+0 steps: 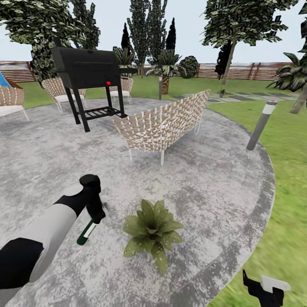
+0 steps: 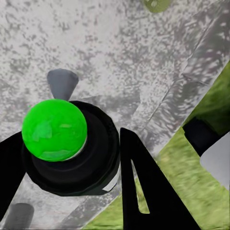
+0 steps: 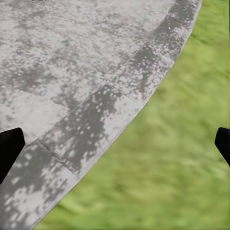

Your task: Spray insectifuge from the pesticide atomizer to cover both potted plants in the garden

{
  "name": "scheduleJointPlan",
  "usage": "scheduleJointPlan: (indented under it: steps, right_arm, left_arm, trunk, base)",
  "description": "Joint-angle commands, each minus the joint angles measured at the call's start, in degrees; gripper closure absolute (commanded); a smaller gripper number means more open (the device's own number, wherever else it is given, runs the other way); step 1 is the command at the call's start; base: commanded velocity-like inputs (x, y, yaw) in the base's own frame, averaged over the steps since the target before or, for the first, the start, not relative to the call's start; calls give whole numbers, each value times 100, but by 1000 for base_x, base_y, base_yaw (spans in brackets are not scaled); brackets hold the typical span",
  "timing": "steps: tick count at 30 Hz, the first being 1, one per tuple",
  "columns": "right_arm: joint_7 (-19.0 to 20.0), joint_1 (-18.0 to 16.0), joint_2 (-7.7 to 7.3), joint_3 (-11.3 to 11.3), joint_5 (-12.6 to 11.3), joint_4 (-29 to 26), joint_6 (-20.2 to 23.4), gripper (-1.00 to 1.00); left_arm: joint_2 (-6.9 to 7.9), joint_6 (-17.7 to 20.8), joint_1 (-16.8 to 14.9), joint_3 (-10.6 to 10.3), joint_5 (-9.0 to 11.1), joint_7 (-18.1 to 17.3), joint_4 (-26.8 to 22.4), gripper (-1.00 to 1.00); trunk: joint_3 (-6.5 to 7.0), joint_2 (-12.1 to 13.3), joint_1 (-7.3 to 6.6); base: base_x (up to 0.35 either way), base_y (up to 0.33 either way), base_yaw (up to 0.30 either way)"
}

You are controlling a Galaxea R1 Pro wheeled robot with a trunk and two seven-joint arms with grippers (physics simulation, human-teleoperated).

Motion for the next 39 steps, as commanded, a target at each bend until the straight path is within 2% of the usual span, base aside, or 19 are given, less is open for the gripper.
scheduleJointPlan:
  steps: [1,3,6,12,16,22,28,39]
  right_arm:
    - [-1,-3,-1,19,-48,3,-22,-100]
    - [-2,-4,-1,17,-48,3,-22,-100]
    - [-1,-4,-4,16,-48,3,-22,-100]
    - [-4,-4,-6,14,-48,-1,-22,-100]
    - [-11,-4,-6,11,-48,-6,-22,-100]
    - [-13,-4,-6,11,-48,-13,-22,-100]
    - [-13,-5,-6,11,-48,-15,-22,-100]
    - [-4,-5,-9,11,-56,-12,-22,-100]
  left_arm:
    - [-1,55,-12,-132,-86,-50,5,100]
    - [-7,49,-21,-236,-123,-50,22,100]
    - [-9,33,-19,-276,-151,-50,27,100]
    - [-8,21,4,-291,-175,-50,20,100]
    - [-9,21,66,-268,-176,-50,20,100]
    - [-11,21,74,-266,-168,-50,21,100]
    - [-101,21,81,-265,-176,-50,27,100]
    - [-123,21,81,-263,-176,-50,28,100]
  trunk:
    - [-3,-2,1]
    - [0,-2,1]
    - [7,-2,1]
    - [20,-2,1]
    - [21,-2,1]
    - [21,-2,1]
    - [21,-2,1]
    - [30,-2,1]
  base:
    - [234,279,-255]
    - [235,278,-259]
    - [236,278,-261]
    - [104,126,-240]
    - [1,2,-16]
    - [-198,62,-1]
    - [-228,223,-6]
    - [-9,61,-224]
